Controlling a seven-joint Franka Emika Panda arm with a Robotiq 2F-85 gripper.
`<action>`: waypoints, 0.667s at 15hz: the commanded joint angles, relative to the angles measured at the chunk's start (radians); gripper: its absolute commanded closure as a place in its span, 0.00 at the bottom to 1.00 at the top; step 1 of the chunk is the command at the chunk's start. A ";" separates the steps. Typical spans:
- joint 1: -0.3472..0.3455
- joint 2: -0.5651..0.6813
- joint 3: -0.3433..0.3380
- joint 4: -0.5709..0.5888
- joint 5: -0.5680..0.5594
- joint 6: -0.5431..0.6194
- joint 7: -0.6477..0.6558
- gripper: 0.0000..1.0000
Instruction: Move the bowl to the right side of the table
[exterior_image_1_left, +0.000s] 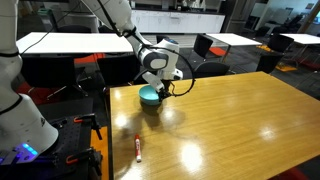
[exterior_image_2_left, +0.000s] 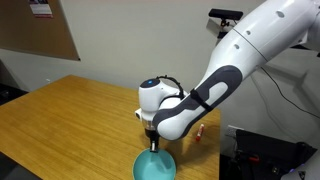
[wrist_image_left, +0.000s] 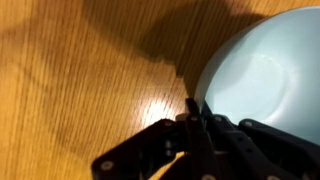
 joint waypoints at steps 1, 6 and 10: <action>-0.032 -0.003 0.005 0.018 0.037 -0.013 0.005 0.99; -0.081 -0.002 0.002 0.025 0.093 -0.018 -0.002 0.99; -0.129 -0.003 0.000 0.025 0.156 -0.013 -0.008 0.99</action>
